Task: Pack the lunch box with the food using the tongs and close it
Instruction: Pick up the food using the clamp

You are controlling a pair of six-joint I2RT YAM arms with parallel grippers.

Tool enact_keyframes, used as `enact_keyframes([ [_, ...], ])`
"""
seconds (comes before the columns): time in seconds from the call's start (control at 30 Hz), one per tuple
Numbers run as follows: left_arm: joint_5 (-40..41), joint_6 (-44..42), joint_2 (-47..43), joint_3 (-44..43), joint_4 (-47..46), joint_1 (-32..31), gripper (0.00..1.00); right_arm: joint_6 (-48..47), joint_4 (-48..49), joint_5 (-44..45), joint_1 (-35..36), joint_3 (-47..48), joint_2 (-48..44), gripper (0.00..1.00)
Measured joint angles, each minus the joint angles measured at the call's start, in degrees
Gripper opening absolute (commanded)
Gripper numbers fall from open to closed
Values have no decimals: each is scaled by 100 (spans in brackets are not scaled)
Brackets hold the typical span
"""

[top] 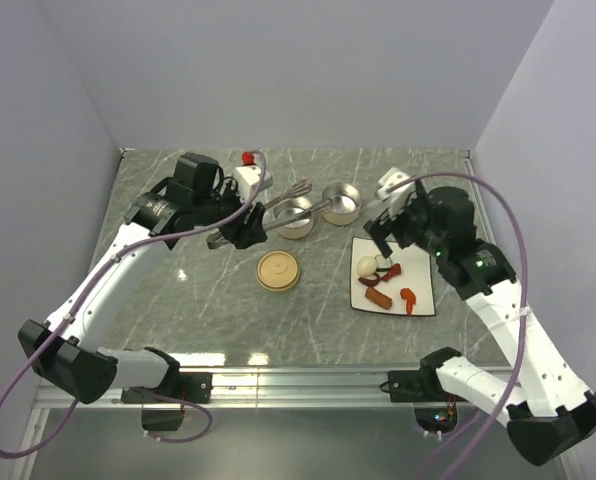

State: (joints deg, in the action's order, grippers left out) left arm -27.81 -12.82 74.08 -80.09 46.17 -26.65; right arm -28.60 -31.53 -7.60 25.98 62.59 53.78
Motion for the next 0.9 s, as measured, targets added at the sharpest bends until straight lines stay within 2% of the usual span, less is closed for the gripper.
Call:
enact_keyframes([
  [0.23,619,-717,-4,9,7,-793,57,1558,-581,-1722,-1961,479,173,100],
  [0.47,938,-1152,518,-74,85,-1366,57,2396,-1025,-3268,-3582,1088,658,100],
  [0.7,1047,-1088,1497,-162,-20,-1685,59,2717,-1399,-3766,-3954,1241,1069,100],
  [0.9,1290,-868,2127,-293,-210,-1917,59,2872,-1663,-3713,-4006,1714,1327,100],
])
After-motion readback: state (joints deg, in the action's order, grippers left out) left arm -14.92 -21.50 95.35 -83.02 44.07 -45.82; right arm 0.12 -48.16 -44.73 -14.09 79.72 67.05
